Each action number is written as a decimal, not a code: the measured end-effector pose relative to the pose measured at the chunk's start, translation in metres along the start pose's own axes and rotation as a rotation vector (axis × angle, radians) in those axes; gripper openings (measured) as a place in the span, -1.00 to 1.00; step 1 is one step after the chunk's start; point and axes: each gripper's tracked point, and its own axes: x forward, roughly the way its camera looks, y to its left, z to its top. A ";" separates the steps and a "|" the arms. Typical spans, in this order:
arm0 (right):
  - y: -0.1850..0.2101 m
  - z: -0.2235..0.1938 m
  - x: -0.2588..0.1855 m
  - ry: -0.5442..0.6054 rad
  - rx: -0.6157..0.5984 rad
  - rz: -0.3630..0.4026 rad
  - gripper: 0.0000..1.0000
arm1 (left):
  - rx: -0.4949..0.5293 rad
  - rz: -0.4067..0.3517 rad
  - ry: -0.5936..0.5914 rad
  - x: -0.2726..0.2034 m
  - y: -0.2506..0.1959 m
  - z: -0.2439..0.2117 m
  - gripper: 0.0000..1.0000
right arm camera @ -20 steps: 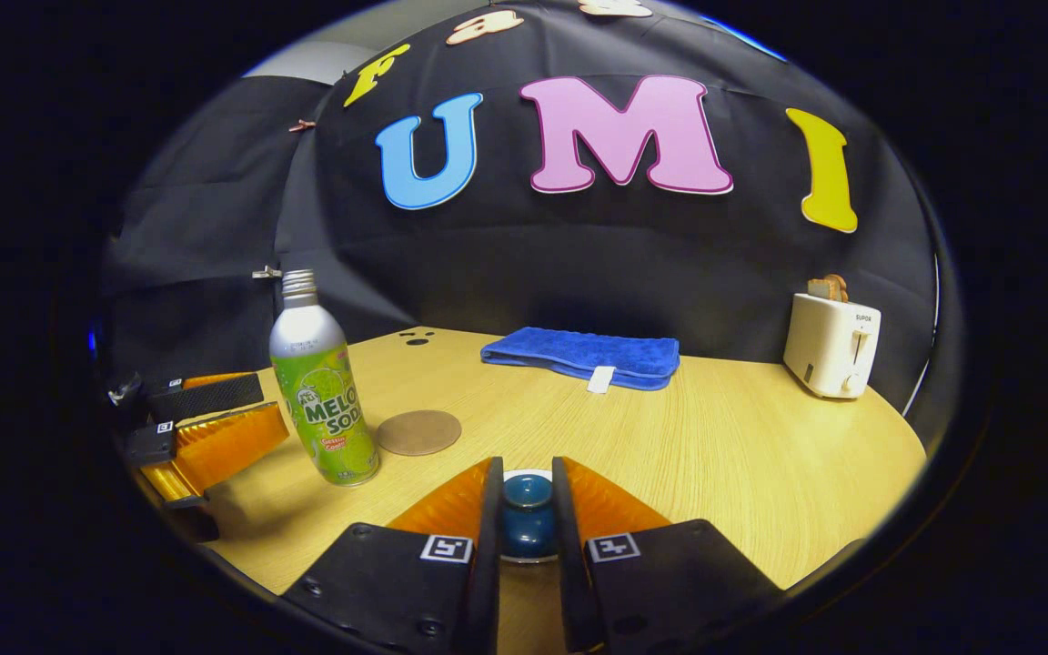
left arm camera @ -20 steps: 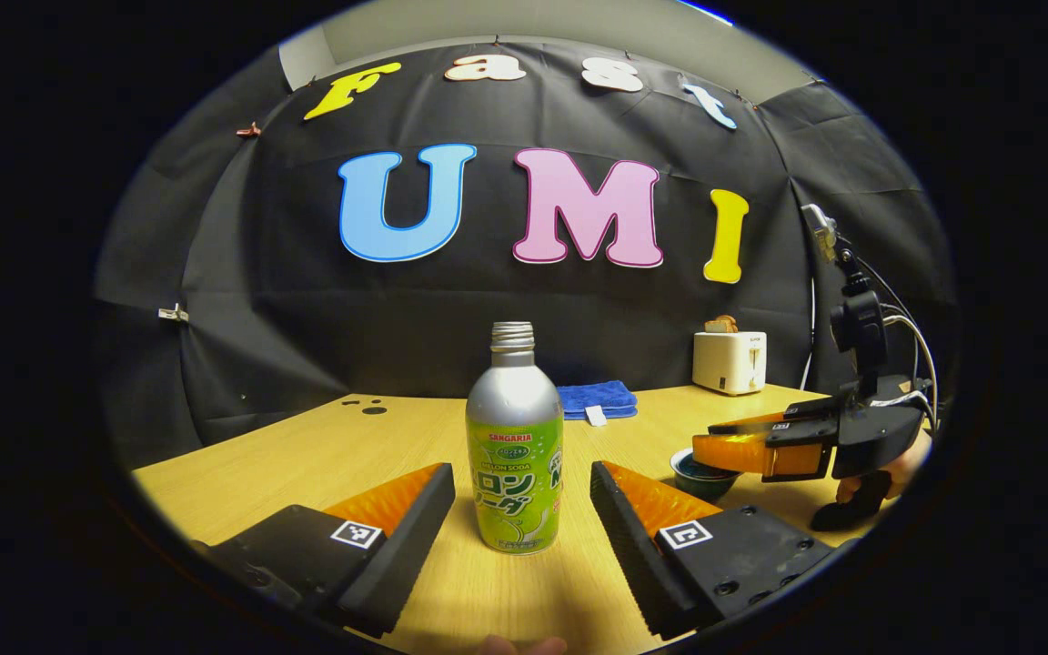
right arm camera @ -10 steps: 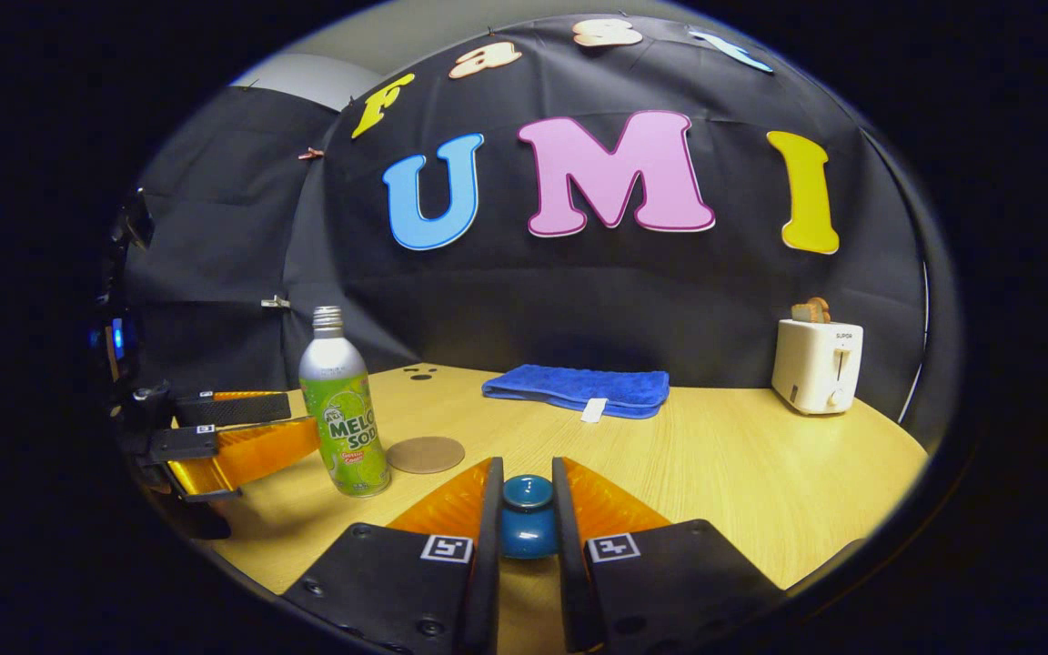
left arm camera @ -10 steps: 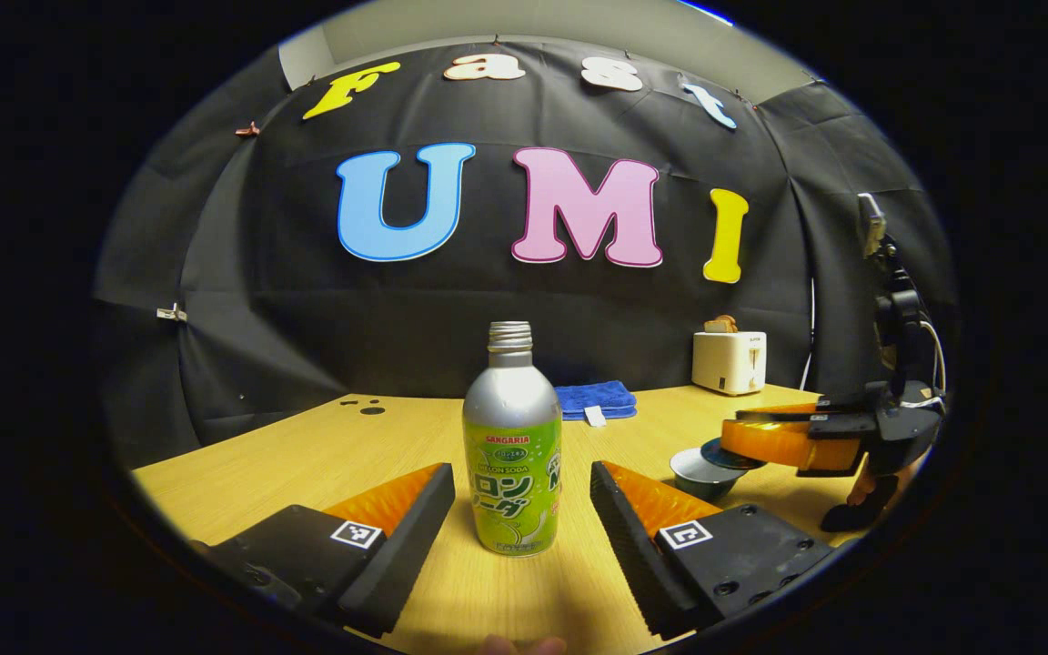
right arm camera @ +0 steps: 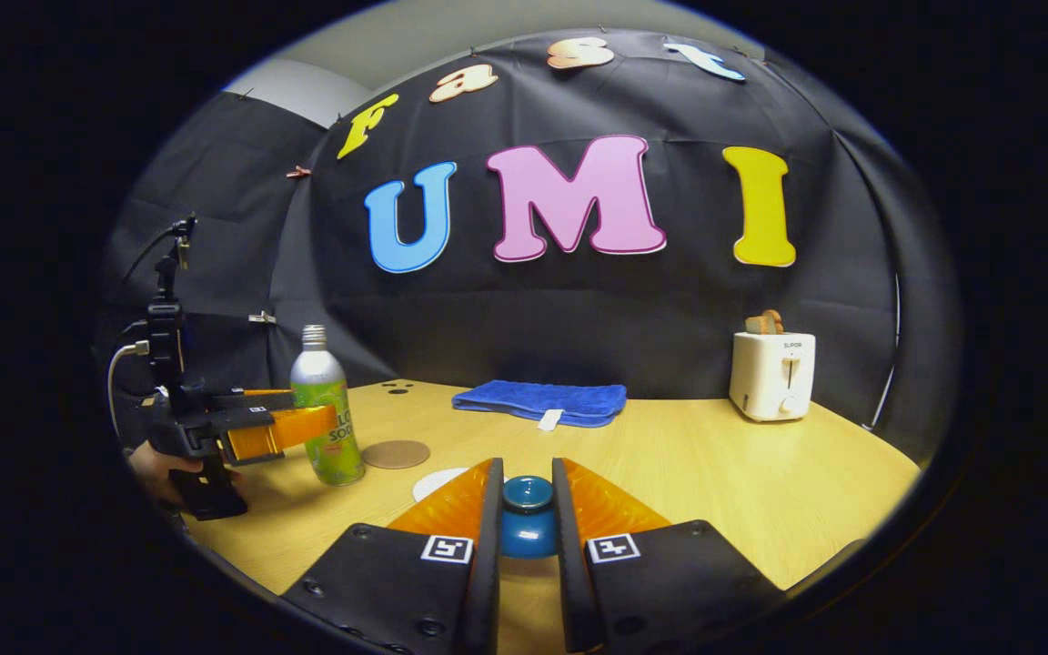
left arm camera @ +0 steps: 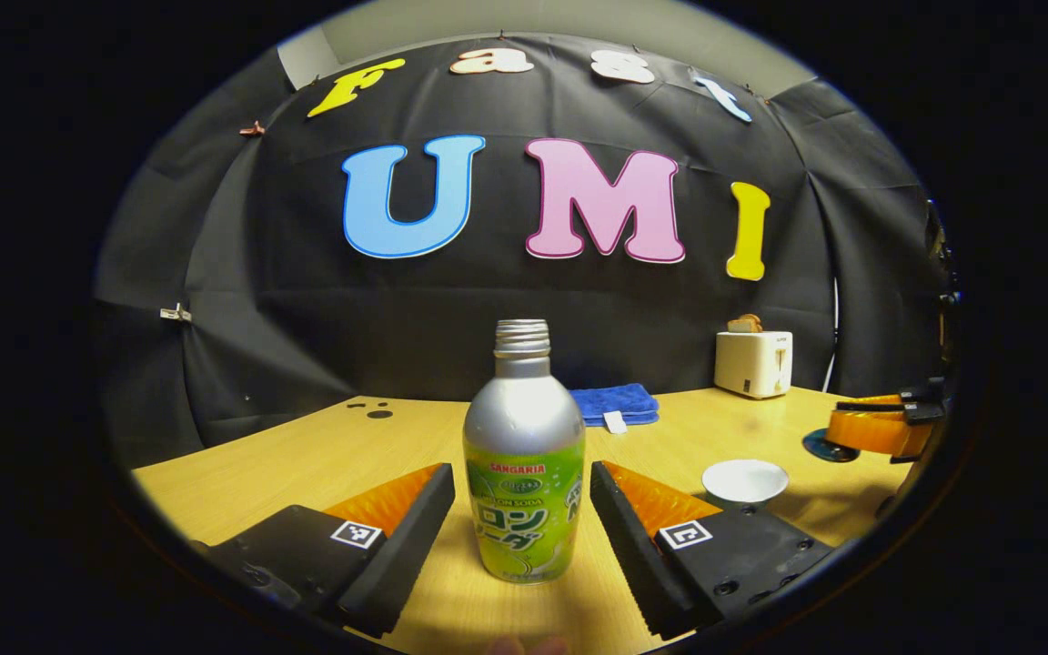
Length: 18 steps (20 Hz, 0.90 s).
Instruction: Open the teacup lid with one hand, grasp the water bottle and pour water into the teacup with the other hand; after pouring, place the water bottle on the coaster and then close the teacup lid.
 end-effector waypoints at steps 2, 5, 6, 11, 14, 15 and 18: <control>-0.013 0.001 -0.004 -0.002 0.000 -0.020 -0.38 | 0.000 0.006 0.003 0.007 0.000 -0.001 0.90; -0.027 0.001 -0.007 -0.003 -0.001 -0.047 -0.39 | 0.018 -0.016 0.003 0.010 -0.005 -0.001 0.65; -0.028 0.001 -0.008 -0.003 -0.001 -0.044 -0.39 | 0.064 -0.013 0.003 0.010 -0.005 0.000 0.65; -0.030 0.002 -0.008 -0.001 -0.001 -0.040 -0.39 | 0.450 -0.013 -0.018 0.002 -0.021 0.019 0.61; -0.030 0.001 -0.008 -0.001 -0.001 -0.034 -0.38 | 0.685 -0.071 0.014 0.000 -0.044 0.015 0.60; -0.032 0.001 -0.008 -0.001 -0.002 -0.039 -0.39 | 0.755 -0.092 0.026 0.001 -0.052 0.011 0.59; -0.043 0.002 -0.008 -0.002 -0.002 -0.062 -0.39 | 0.960 -0.124 0.019 -0.001 -0.065 0.004 0.59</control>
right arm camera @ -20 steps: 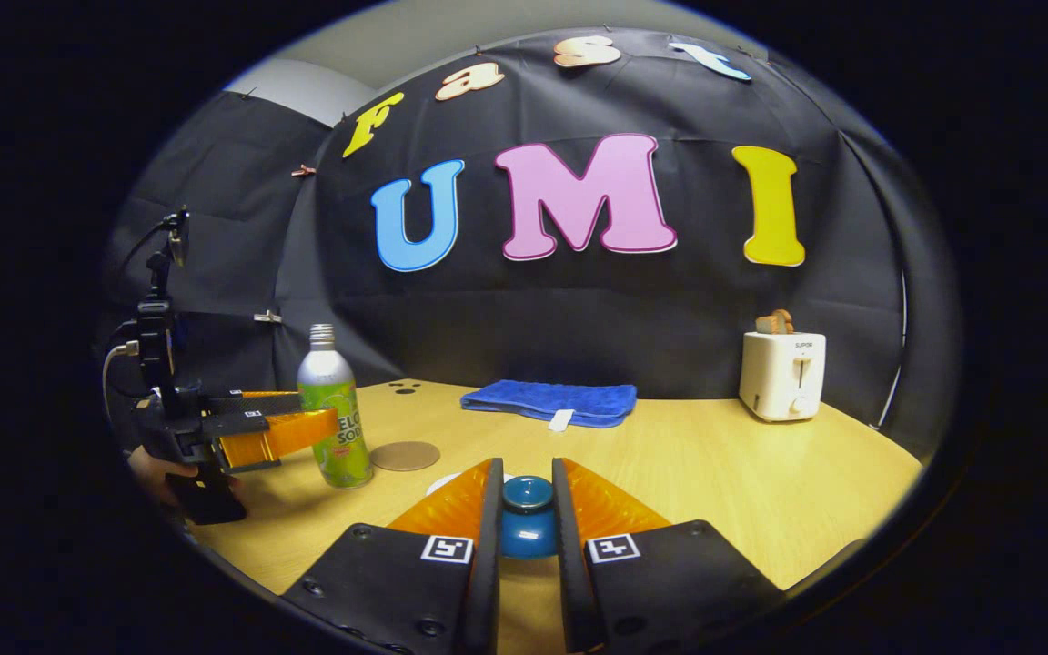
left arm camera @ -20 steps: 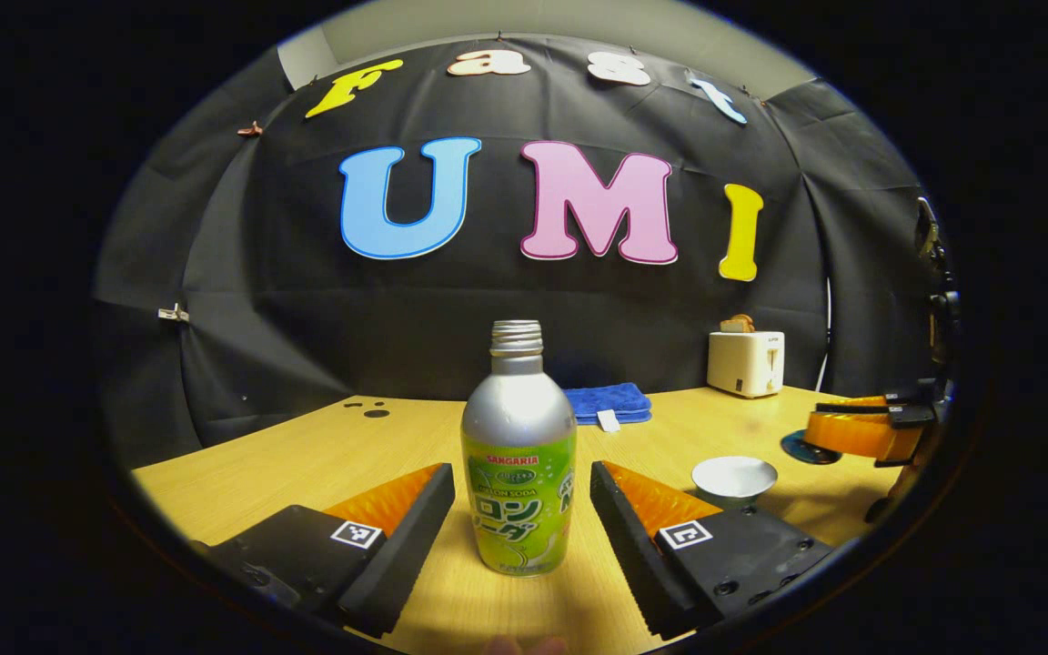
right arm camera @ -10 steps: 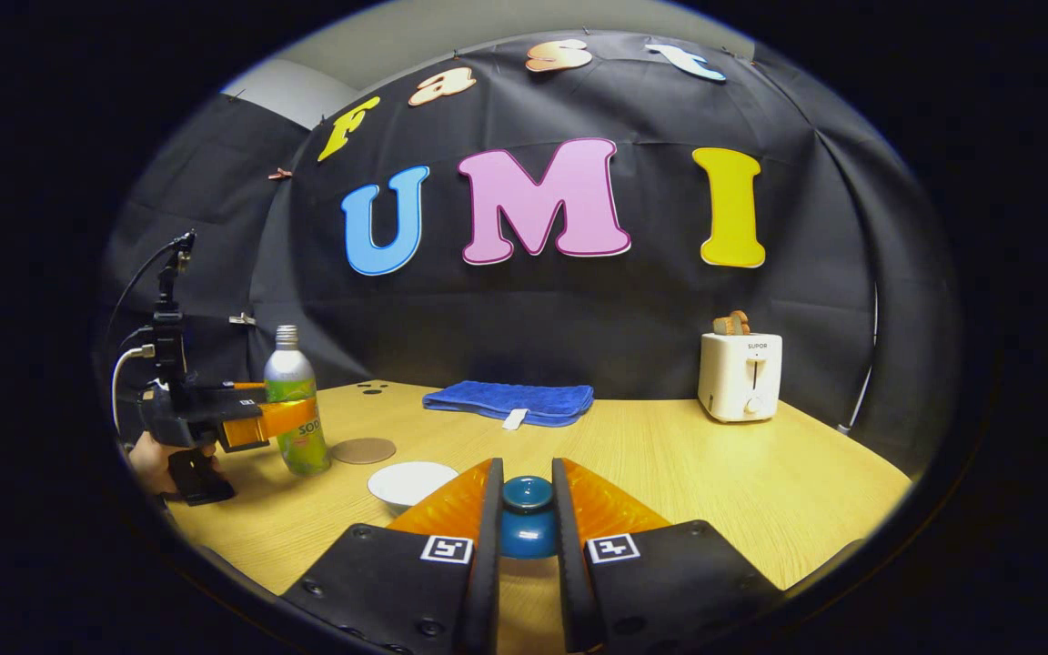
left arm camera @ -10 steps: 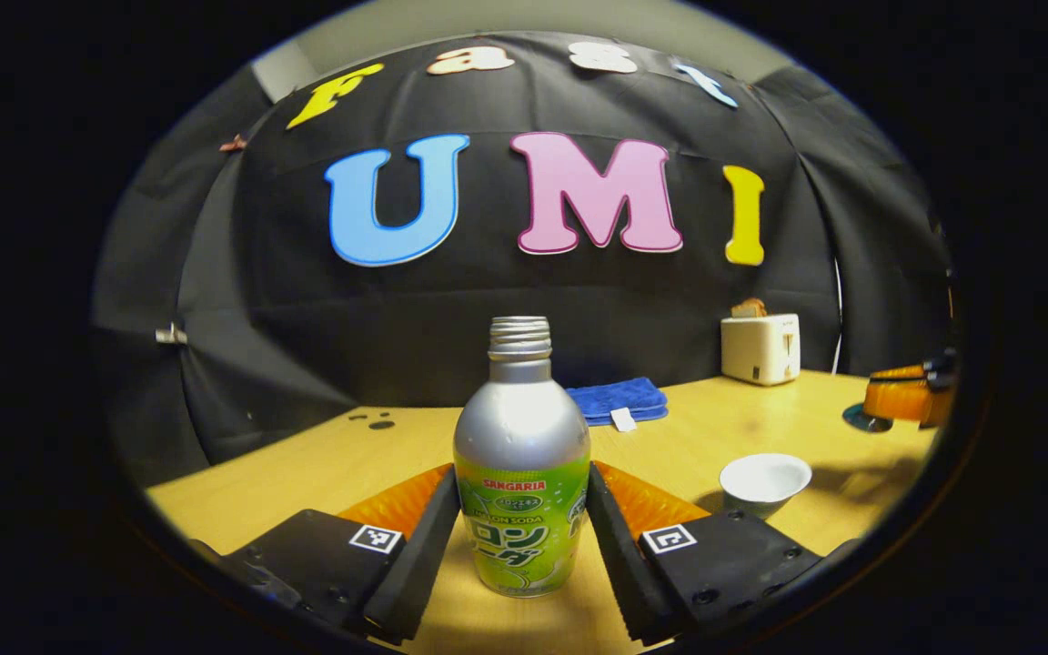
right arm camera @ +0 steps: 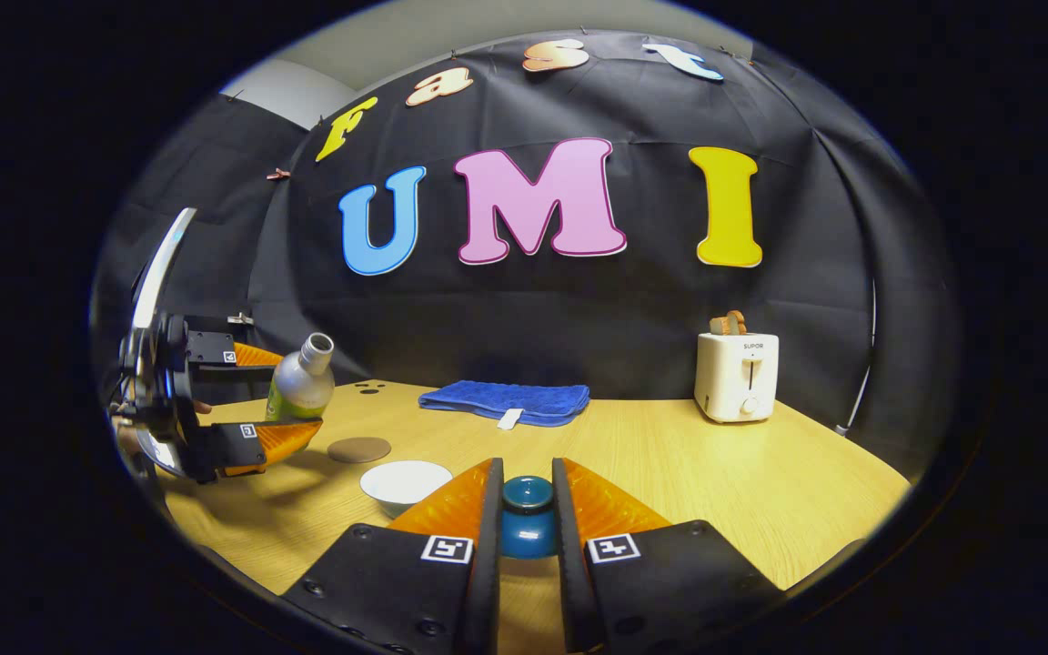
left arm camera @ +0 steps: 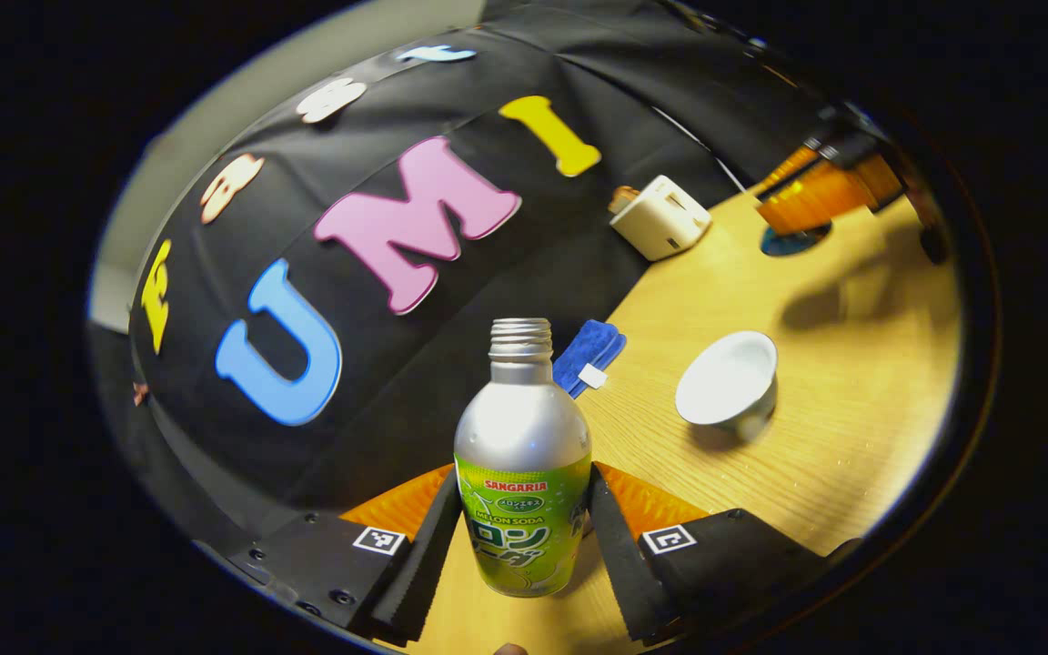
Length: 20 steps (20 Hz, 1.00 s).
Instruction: Open the teacup lid with one hand, grasp the water bottle and pour water into the teacup with the other hand; after pouring, place the water bottle on the coaster and then close the teacup lid.
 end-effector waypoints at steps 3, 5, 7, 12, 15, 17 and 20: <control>-0.009 0.000 0.000 -0.001 0.000 -0.019 -0.39 | 0.166 0.001 -0.013 0.000 -0.011 0.008 0.59; -0.011 0.000 0.000 -0.001 0.001 -0.021 -0.39 | 0.236 -0.013 -0.005 0.003 -0.016 0.007 0.58; -0.011 0.000 -0.001 -0.001 0.000 -0.020 -0.39 | 0.298 -0.025 0.008 0.007 -0.018 0.006 0.58; -0.011 0.000 -0.001 -0.001 0.001 -0.020 -0.38 | 0.527 0.007 0.017 0.019 -0.011 0.008 0.59; -0.011 -0.001 -0.001 -0.001 0.000 -0.020 -0.39 | 0.594 -0.003 0.015 0.017 -0.012 0.005 0.59; -0.011 0.000 -0.001 -0.001 0.000 -0.020 -0.39 | 0.617 -0.011 0.009 0.022 -0.013 0.008 0.59; -0.011 0.000 -0.001 -0.001 0.000 -0.019 -0.39 | 0.681 -0.004 0.011 0.027 -0.009 0.008 0.59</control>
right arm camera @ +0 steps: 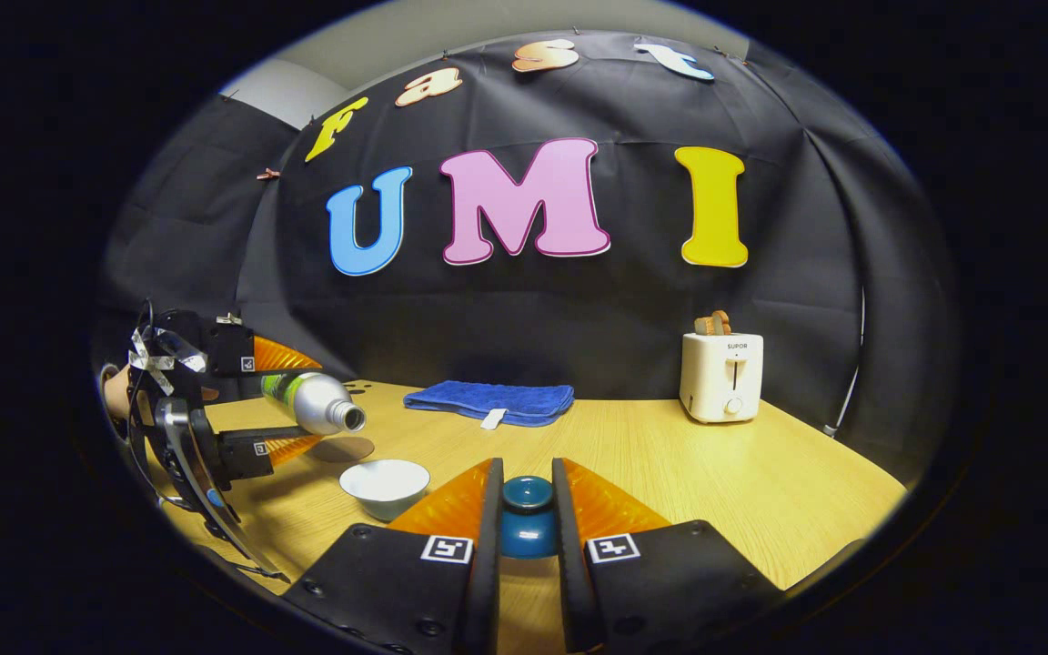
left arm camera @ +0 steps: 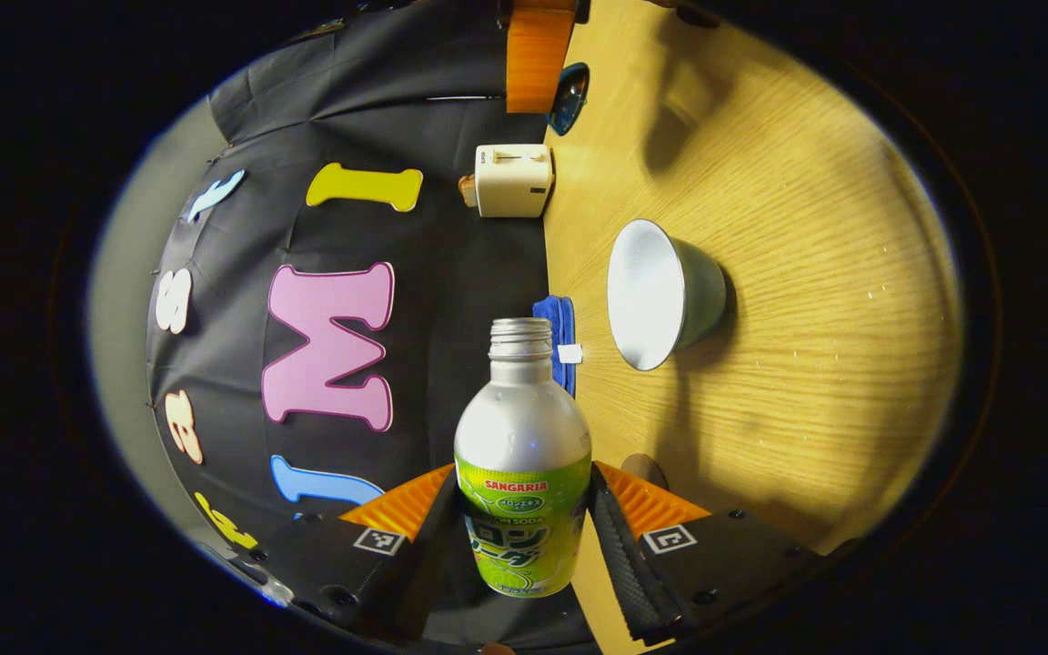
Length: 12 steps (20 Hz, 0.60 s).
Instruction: Open the teacup lid with one hand, grasp the water bottle and pour water into the teacup with the other hand; after pouring, place the water bottle on the coaster and then close the teacup lid.
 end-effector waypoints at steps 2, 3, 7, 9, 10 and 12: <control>0.000 0.000 0.000 0.000 0.000 0.002 -0.39 | 0.057 0.007 0.006 -0.001 0.002 -0.002 0.59; 0.000 0.000 0.000 0.000 0.000 0.002 -0.39 | 0.085 0.011 0.005 -0.002 0.004 -0.002 0.59; 0.000 0.000 0.001 0.000 0.000 0.002 -0.39 | 0.166 0.029 -0.009 -0.003 0.009 0.001 0.59; 0.000 0.000 0.000 -0.001 0.000 0.002 -0.39 | 0.209 0.048 -0.011 -0.001 0.012 0.000 0.58; 0.000 0.000 0.000 -0.001 0.000 0.002 -0.39 | 0.227 0.053 -0.010 -0.001 0.013 0.000 0.58; 0.000 0.000 0.000 0.000 0.000 0.002 -0.39 | 0.251 0.058 -0.012 0.001 0.014 -0.001 0.59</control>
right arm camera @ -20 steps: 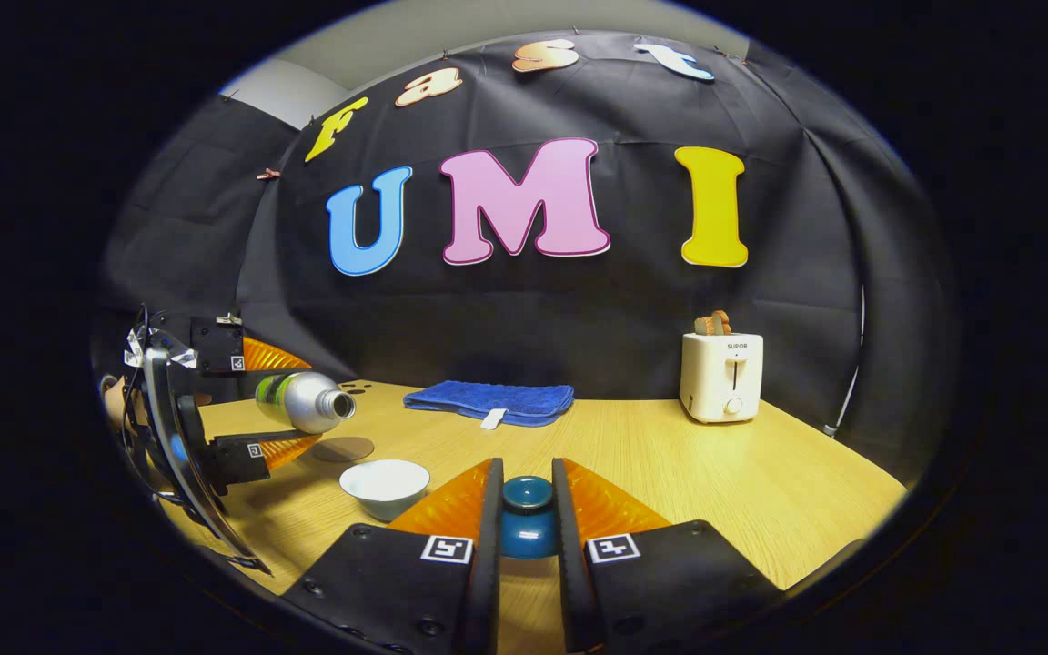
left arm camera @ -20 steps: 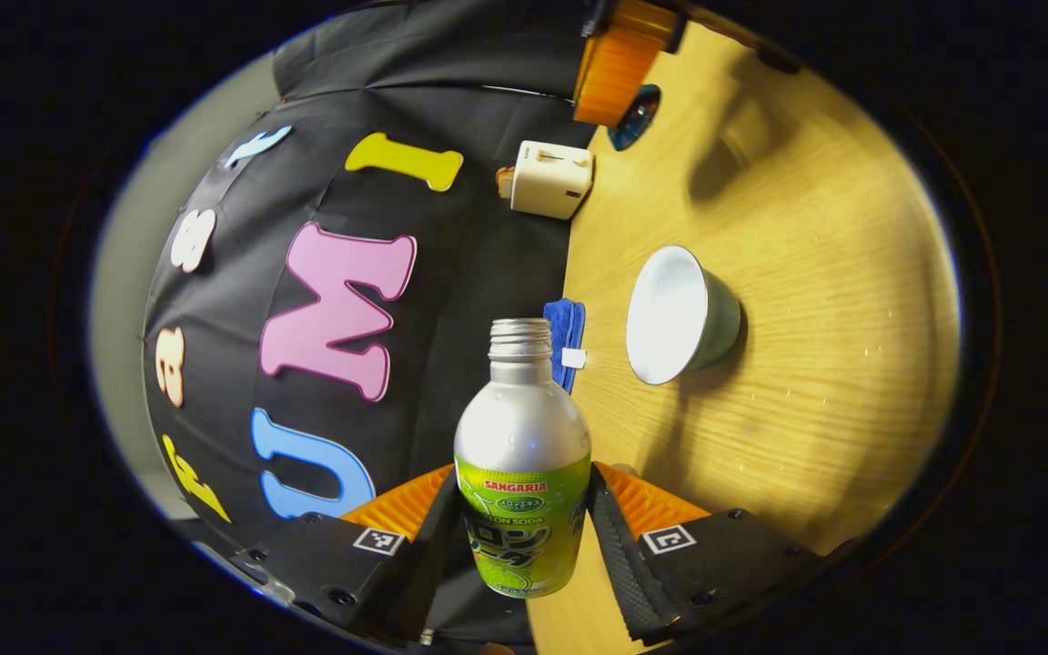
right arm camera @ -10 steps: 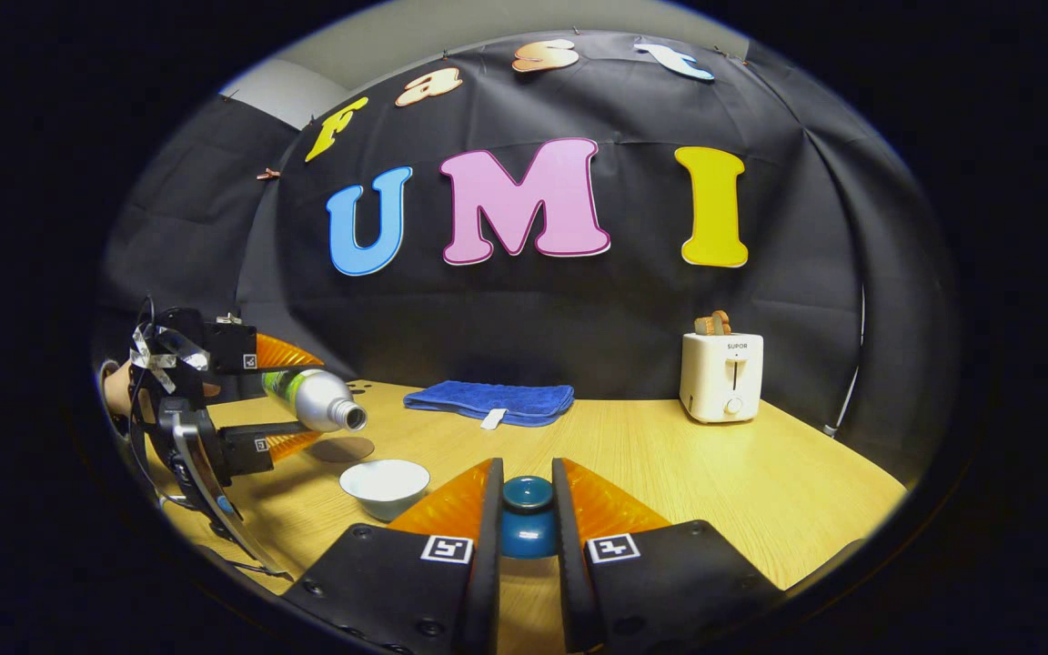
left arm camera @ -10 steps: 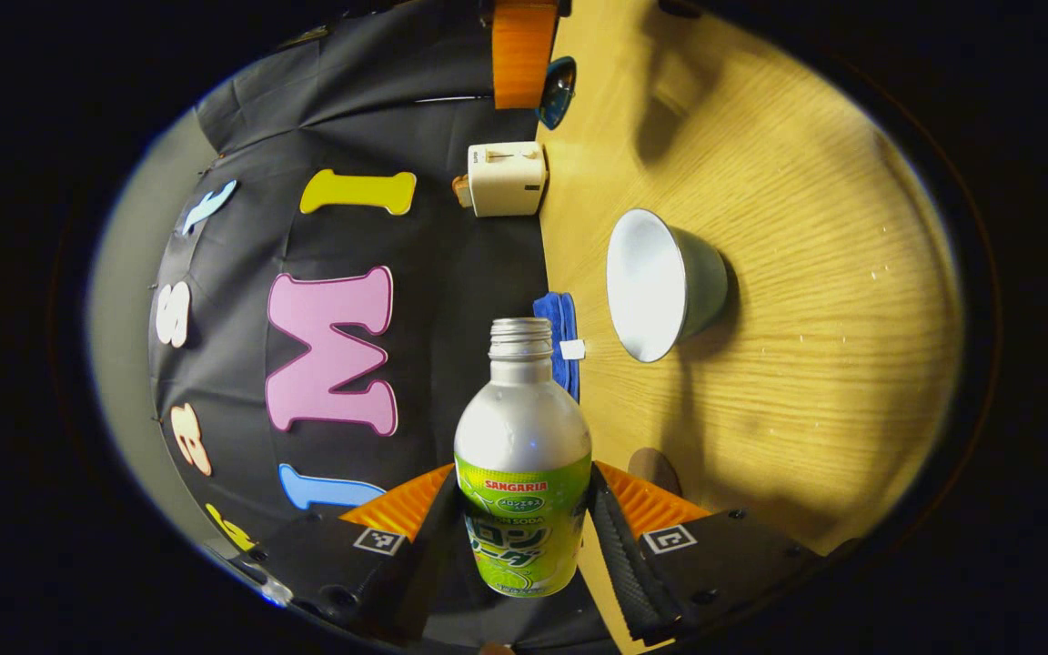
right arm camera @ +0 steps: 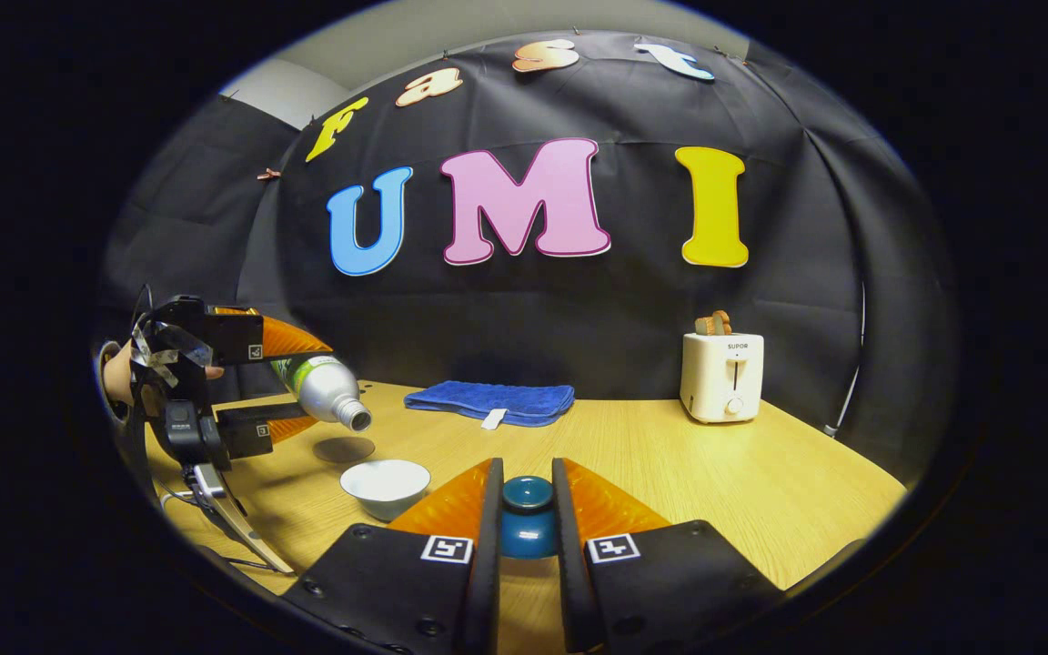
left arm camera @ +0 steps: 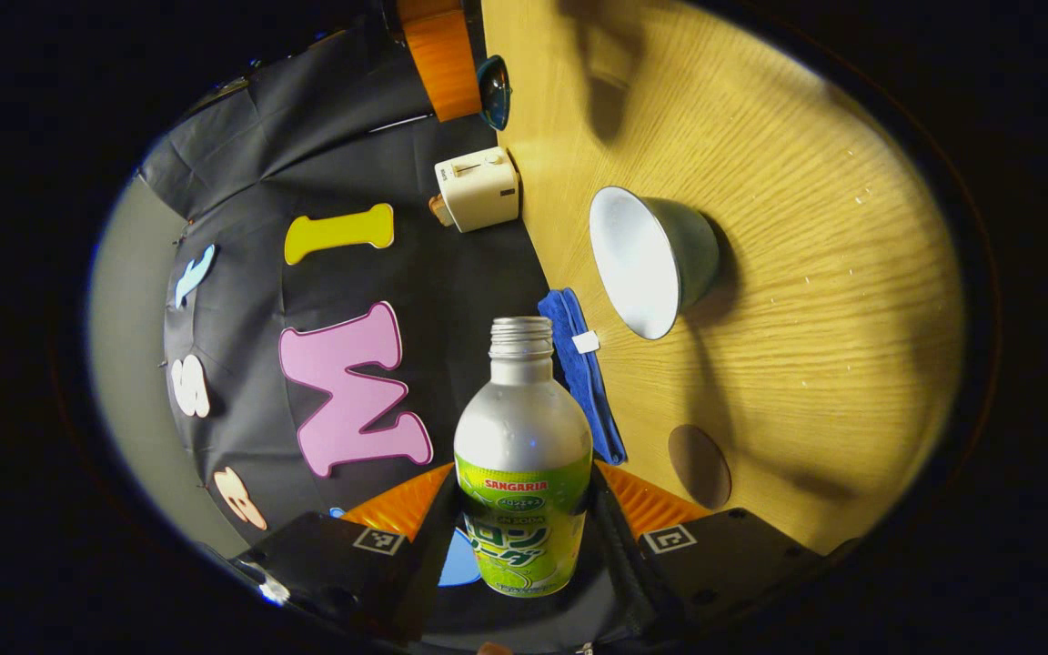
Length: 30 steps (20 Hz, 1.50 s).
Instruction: Open the teacup lid with one hand, grasp the water bottle and pour water into the teacup with the other hand; after pouring, place the water bottle on the coaster and then close the teacup lid.
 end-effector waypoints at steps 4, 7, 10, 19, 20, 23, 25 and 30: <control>0.000 0.000 0.000 0.000 0.000 0.000 -0.39 | 0.062 0.008 -0.010 0.003 0.004 -0.004 0.59; 0.000 0.000 0.001 0.000 0.000 0.000 -0.39 | 0.122 0.024 -0.014 0.006 0.009 -0.006 0.60; 0.000 0.000 0.000 0.000 0.000 0.000 -0.39 | 0.169 0.053 -0.026 0.005 0.013 -0.006 0.61; -0.001 0.000 0.001 0.000 0.000 0.000 -0.39 | 0.334 0.100 -0.038 0.008 0.030 -0.008 0.61; -0.001 0.000 0.001 0.000 0.000 0.000 -0.39 | 0.357 0.108 -0.046 0.009 0.033 -0.007 0.61; -0.001 0.000 0.000 0.000 0.000 0.000 -0.39 | 0.444 0.116 -0.064 0.010 0.040 -0.003 0.62; -0.001 0.000 0.000 0.000 0.000 0.001 -0.39 | 0.505 0.131 -0.073 0.010 0.046 -0.001 0.62; -0.001 0.000 0.000 0.000 0.000 0.001 -0.39 | 0.537 0.147 -0.084 0.010 0.050 0.002 0.61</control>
